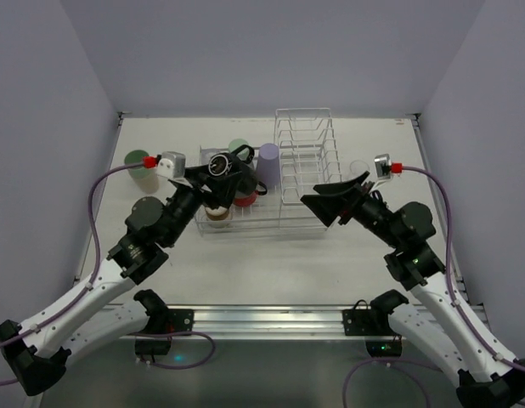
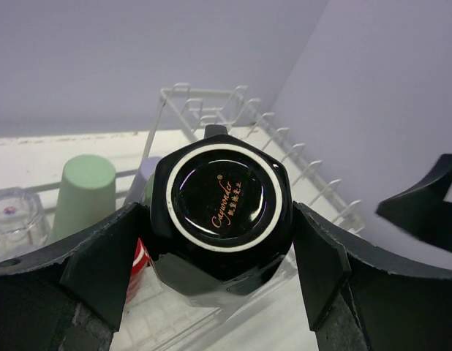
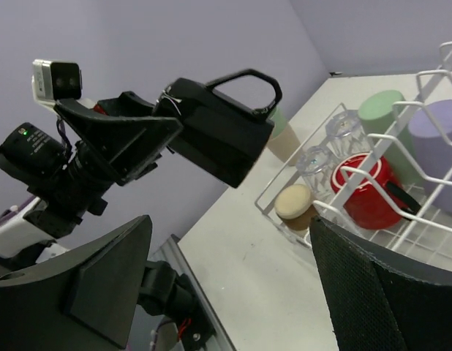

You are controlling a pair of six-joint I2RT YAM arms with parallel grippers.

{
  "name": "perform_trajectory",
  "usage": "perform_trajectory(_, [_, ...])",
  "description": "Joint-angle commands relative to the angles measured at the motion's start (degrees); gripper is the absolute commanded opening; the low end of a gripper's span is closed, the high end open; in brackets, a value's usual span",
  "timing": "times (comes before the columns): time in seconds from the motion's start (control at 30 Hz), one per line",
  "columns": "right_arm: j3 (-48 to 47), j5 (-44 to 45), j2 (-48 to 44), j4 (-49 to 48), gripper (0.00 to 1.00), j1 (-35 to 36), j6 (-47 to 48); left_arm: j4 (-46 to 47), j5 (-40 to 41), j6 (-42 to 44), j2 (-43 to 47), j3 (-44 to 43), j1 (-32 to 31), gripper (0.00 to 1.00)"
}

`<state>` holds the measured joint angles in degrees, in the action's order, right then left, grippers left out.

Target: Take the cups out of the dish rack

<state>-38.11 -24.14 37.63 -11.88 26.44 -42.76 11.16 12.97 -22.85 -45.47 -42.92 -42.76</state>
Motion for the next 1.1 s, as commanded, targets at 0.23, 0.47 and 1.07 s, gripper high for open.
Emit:
perform_trajectory(0.23, [-4.3, 4.9, 6.4, -10.1, 0.91, 11.3, -1.9, 17.7, -14.6, -16.4, 2.2, -3.1, 0.4, 0.00])
perform_trajectory(0.47, [-6.5, 5.5, 11.1, -15.4, 0.90, 16.0, -3.1, 26.5, -21.7, -22.7, -0.7, -1.3, 0.2, 0.00])
perform_trajectory(1.07, [-7.5, 9.4, 15.3, -31.1, 0.26, 17.5, -10.6, 27.7, -24.0, -22.2, -2.3, 1.9, -2.8, 0.77])
